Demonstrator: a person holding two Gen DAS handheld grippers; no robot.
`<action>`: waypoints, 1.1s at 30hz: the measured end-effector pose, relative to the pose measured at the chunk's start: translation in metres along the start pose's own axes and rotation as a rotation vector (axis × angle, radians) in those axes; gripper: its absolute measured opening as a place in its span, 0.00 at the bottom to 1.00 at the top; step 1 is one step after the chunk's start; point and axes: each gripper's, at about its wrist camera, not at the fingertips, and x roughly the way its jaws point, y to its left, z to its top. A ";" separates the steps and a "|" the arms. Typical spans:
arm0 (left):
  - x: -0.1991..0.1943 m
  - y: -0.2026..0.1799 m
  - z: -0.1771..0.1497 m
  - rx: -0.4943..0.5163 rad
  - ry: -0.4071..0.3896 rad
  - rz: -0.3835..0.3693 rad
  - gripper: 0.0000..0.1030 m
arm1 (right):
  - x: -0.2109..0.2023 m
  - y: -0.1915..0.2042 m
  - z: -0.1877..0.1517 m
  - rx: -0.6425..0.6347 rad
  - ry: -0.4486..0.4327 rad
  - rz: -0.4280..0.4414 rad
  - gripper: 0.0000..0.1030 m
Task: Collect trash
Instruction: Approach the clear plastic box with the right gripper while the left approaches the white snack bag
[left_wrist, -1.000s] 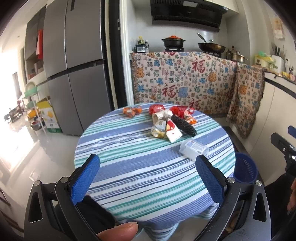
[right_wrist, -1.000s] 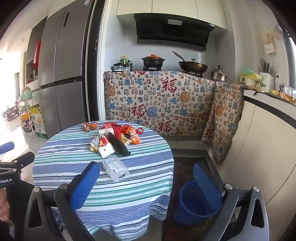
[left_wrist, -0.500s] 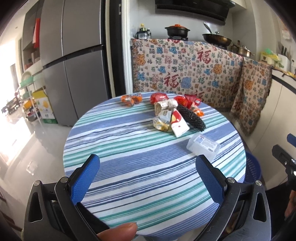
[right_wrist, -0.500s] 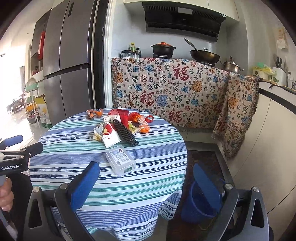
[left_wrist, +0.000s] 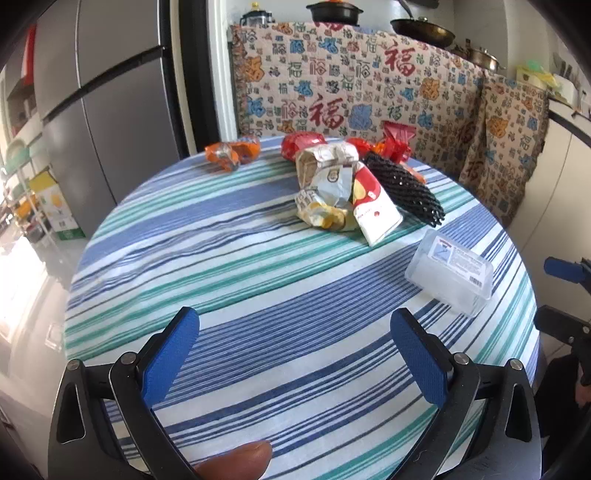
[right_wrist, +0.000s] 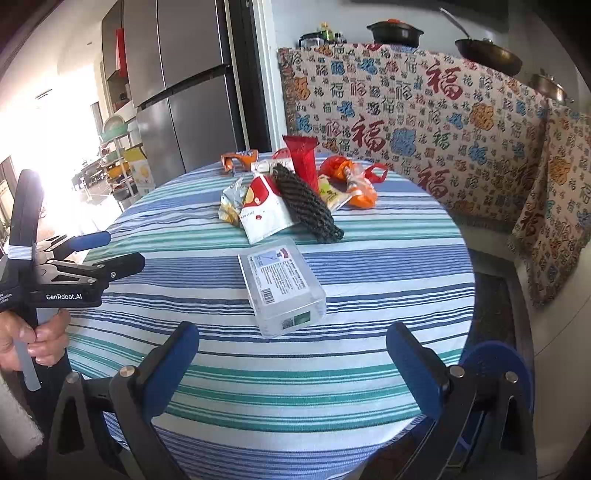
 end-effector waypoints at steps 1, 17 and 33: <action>0.009 0.001 0.002 -0.005 0.023 -0.002 1.00 | 0.008 -0.002 0.002 -0.001 0.021 0.006 1.00; 0.101 0.002 0.040 0.073 0.167 -0.052 1.00 | 0.083 0.002 0.012 -0.149 0.193 0.024 1.00; 0.146 -0.025 0.085 0.305 0.160 -0.201 1.00 | 0.092 -0.002 0.019 -0.147 0.179 0.018 1.00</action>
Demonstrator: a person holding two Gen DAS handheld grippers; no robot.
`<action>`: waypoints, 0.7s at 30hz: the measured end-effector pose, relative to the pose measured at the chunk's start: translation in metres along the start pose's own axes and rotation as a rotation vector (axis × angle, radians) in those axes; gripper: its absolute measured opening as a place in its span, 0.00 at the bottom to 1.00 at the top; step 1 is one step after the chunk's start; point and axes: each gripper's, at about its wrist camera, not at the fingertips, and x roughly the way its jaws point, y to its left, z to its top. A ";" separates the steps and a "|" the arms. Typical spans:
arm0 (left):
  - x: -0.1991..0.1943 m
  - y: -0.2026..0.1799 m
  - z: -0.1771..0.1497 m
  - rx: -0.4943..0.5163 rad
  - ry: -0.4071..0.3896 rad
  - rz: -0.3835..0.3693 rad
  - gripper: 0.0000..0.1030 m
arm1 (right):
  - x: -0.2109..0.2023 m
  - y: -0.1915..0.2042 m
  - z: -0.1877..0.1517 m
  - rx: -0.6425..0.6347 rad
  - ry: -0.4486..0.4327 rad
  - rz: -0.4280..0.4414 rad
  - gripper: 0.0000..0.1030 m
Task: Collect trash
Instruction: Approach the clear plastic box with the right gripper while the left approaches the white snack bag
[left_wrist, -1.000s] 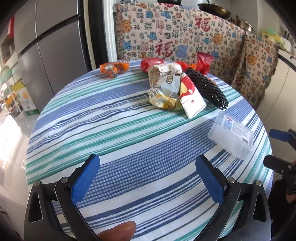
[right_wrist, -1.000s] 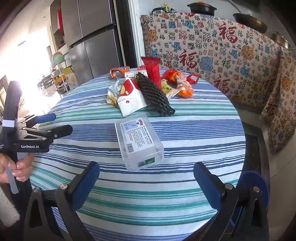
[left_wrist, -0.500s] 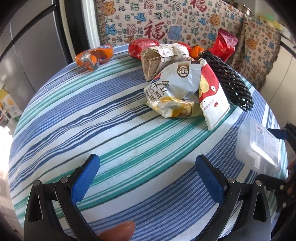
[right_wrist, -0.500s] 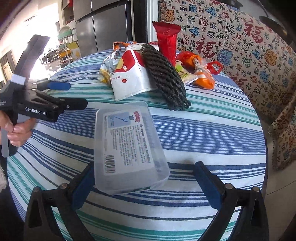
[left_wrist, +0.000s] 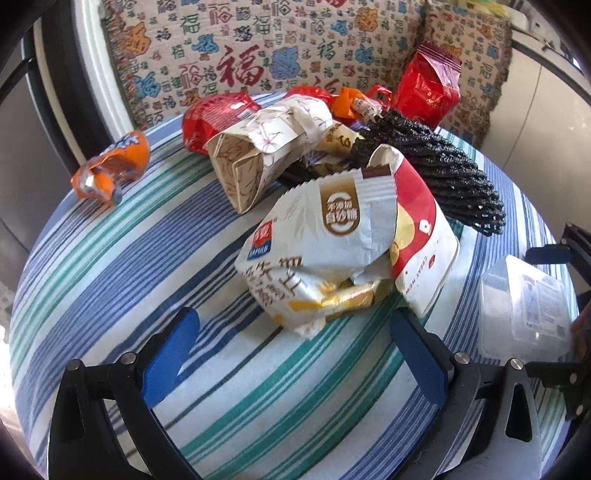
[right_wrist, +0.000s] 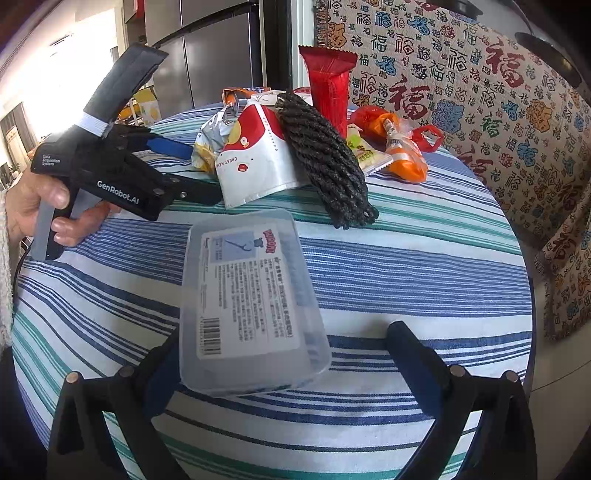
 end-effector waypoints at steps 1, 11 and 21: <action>0.002 -0.002 0.003 0.010 -0.006 0.006 1.00 | 0.000 0.000 0.000 0.000 0.000 0.000 1.00; 0.004 -0.019 0.014 0.077 -0.055 0.001 0.83 | 0.002 -0.001 0.005 -0.015 0.022 0.017 1.00; -0.032 0.000 -0.031 -0.174 -0.043 0.139 0.77 | -0.001 -0.021 0.017 0.067 0.011 0.025 0.61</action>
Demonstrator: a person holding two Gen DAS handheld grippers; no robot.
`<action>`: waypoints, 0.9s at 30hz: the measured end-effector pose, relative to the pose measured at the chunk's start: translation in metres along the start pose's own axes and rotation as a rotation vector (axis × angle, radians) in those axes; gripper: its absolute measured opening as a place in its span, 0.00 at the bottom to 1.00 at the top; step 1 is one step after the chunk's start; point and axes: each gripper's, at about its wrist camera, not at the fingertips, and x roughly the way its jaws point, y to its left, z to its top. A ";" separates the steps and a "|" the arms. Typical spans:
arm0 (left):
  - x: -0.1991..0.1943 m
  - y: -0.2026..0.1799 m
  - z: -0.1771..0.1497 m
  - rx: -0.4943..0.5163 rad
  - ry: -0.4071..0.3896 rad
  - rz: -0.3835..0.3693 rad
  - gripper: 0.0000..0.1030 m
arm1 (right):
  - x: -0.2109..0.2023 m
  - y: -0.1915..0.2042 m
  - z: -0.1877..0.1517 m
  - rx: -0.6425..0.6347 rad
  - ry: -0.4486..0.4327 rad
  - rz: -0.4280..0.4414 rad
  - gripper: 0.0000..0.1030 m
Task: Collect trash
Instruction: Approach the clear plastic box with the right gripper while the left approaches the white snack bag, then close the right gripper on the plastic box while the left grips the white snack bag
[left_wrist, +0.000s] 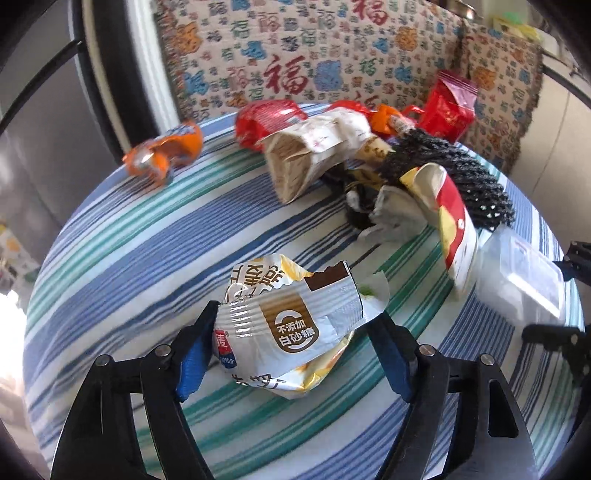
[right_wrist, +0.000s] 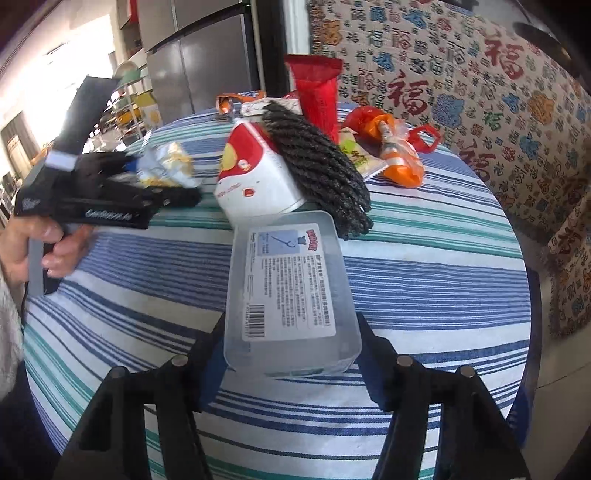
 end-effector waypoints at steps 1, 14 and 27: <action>-0.005 0.006 -0.007 -0.026 0.002 0.017 0.77 | 0.000 -0.006 0.000 0.028 -0.007 -0.030 0.61; -0.004 0.036 -0.024 -0.076 0.058 0.007 1.00 | 0.006 -0.016 -0.003 0.019 -0.026 -0.081 0.84; -0.006 0.036 -0.024 -0.044 0.026 0.035 0.94 | 0.013 -0.019 0.008 0.041 0.039 -0.084 0.97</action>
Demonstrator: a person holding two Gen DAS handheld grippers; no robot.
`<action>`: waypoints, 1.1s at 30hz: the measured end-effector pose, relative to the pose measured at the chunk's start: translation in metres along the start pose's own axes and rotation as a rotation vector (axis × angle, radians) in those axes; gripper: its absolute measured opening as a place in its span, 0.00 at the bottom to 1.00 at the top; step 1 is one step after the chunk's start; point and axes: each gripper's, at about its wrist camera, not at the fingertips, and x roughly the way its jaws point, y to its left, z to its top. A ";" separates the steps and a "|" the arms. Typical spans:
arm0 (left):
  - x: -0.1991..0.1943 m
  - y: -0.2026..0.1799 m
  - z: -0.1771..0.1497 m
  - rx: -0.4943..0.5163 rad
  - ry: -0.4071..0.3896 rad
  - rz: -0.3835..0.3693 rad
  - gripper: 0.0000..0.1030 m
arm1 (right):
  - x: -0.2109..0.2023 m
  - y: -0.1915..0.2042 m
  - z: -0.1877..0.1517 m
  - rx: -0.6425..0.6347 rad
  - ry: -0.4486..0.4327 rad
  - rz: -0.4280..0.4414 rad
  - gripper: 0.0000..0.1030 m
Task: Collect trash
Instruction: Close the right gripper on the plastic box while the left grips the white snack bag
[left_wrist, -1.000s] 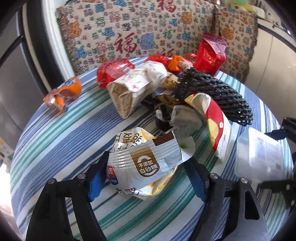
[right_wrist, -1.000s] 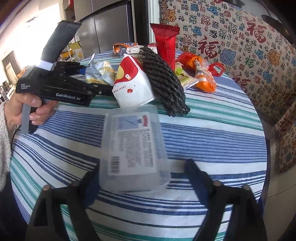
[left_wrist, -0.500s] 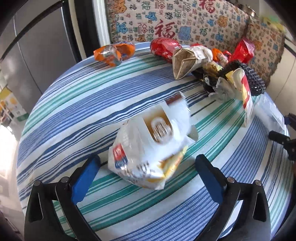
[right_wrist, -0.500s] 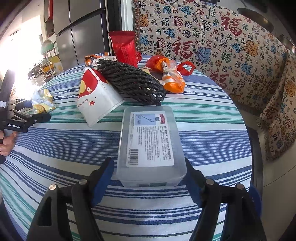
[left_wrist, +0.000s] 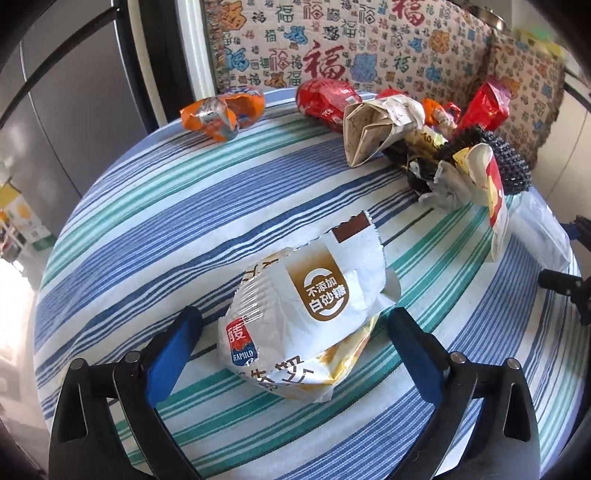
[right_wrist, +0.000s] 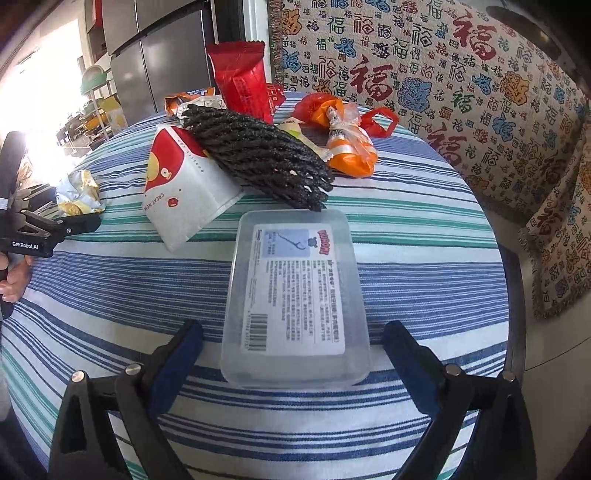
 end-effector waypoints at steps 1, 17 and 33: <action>-0.003 -0.002 -0.001 0.020 -0.013 0.009 0.93 | -0.002 0.001 -0.001 -0.002 -0.007 0.006 0.97; 0.007 0.005 0.002 -0.025 0.017 -0.010 1.00 | 0.010 -0.003 0.010 0.013 -0.031 -0.020 0.98; -0.009 -0.007 -0.002 0.010 -0.028 -0.035 0.53 | -0.006 -0.008 0.002 0.058 0.006 0.000 0.61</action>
